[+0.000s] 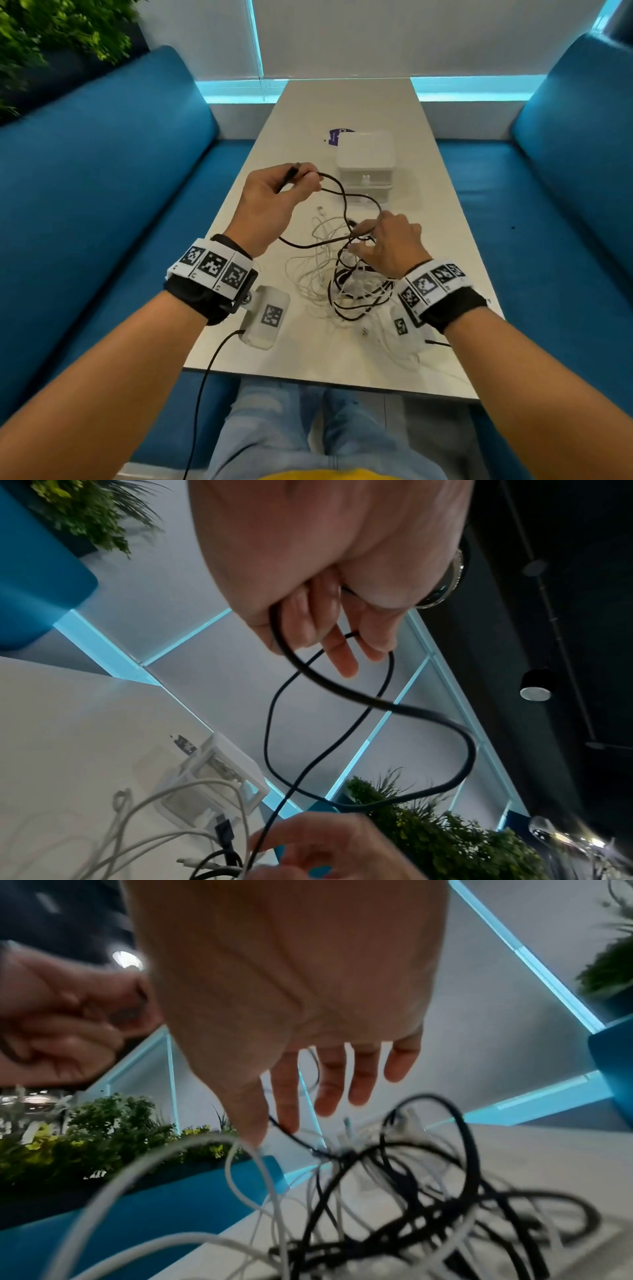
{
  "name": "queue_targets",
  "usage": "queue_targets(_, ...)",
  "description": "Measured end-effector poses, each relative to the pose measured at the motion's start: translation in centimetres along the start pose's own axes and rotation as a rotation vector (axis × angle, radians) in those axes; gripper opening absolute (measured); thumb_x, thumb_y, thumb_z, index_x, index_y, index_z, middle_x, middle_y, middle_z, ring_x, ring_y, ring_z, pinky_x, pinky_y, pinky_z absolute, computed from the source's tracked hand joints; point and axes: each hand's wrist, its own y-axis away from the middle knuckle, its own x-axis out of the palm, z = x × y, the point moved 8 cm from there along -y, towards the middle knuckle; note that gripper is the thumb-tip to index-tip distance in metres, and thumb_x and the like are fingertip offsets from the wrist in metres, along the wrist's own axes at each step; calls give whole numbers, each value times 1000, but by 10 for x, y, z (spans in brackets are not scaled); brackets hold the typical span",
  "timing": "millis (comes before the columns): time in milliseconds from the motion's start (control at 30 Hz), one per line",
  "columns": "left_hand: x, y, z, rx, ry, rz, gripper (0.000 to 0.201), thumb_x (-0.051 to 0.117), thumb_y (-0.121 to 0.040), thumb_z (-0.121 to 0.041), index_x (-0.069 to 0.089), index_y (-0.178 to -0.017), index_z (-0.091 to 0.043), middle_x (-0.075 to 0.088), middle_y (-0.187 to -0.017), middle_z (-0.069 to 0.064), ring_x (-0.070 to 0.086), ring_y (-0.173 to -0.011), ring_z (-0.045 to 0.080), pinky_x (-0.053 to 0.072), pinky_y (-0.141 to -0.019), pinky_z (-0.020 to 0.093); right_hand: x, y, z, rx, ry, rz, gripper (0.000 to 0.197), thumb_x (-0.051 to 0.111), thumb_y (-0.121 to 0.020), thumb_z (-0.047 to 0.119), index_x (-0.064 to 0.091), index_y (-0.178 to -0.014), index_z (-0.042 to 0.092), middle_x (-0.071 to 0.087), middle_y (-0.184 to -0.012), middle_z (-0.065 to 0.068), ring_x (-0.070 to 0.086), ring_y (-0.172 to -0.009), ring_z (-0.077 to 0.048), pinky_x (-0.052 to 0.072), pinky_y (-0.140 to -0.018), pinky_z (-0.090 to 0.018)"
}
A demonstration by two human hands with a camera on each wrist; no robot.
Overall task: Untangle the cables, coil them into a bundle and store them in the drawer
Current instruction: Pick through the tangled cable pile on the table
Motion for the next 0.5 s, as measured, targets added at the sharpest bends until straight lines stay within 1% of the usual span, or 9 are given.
queue_targets(67, 2, 3, -10, 39, 27, 32, 18, 57, -94, -4, 62, -107, 5, 61, -88, 11, 51, -46, -7, 35, -51, 2, 8, -3, 1, 16, -115, 32, 28, 60, -88, 43, 67, -113, 32, 63, -118, -1, 55, -113, -25, 36, -96, -41)
queue_targets(133, 0, 6, -16, 74, 30, 71, 15, 57, -94, -4, 63, -105, 3, 62, -86, 12, 51, -46, -6, 35, -51, 3, 10, -4, -1, -12, -219, -6, 17, 60, -90, 33, 72, -98, 24, 69, -103, -3, 61, -101, -28, 44, -85, -35)
queue_targets(200, -5, 6, -14, 82, 49, 106, 11, 61, -90, -12, 68, -98, -9, 66, -82, 6, 46, -46, -2, 31, -48, 11, 9, -3, -7, -14, -319, -27, 15, 60, -92, 27, 73, -90, 18, 71, -91, -7, 64, -89, -27, 43, -73, -28)
queue_targets(233, -8, 4, -8, 62, 77, 113, 14, 62, -88, -15, 69, -99, -18, 67, -80, 2, 43, -47, 1, 27, -46, 16, 6, -2, -11, 0, -383, -40, 15, 61, -92, 25, 73, -91, 17, 72, -89, -7, 64, -85, -24, 43, -72, -26)
queue_targets(300, -11, -2, 16, -36, 114, 92, 30, 64, -87, -11, 65, -110, -30, 65, -76, 0, 38, -52, 4, 23, -44, 21, -1, -1, -19, 16, -530, -78, 15, 62, -92, 24, 74, -92, 15, 72, -88, -7, 64, -83, -22, 46, -74, -29)
queue_targets(333, -9, -4, 32, -118, 106, 61, 38, 65, -87, -6, 62, -116, -31, 64, -74, 0, 37, -53, 5, 24, -43, 20, -6, 1, -20, 7, -596, -95, 15, 63, -92, 23, 74, -92, 14, 73, -87, -7, 65, -84, -22, 47, -77, -31)
queue_targets(400, 2, 0, 62, -283, 29, 2, 43, 69, -83, -1, 59, -121, -19, 61, -71, 1, 37, -45, 4, 26, -39, 18, -13, 1, -17, -23, -677, -102, 13, 62, -92, 21, 74, -91, 16, 73, -88, -6, 65, -86, -18, 48, -82, -29)
queue_targets(433, 13, 4, 72, -323, -15, 9, 39, 71, -81, 0, 59, -117, -11, 59, -71, 1, 38, -42, 2, 30, -39, 17, -15, 0, -15, -27, -726, -88, 12, 63, -92, 18, 74, -88, 17, 73, -88, -7, 65, -87, -16, 48, -84, -28)
queue_targets(500, 39, 9, 81, -278, -82, 72, 26, 73, -79, -1, 61, -101, -8, 58, -72, -1, 49, -51, 3, 40, -50, 15, -19, 0, -8, -28, -877, -64, 16, 63, -91, 12, 70, -78, 18, 71, -84, -12, 64, -85, -18, 47, -87, -34)
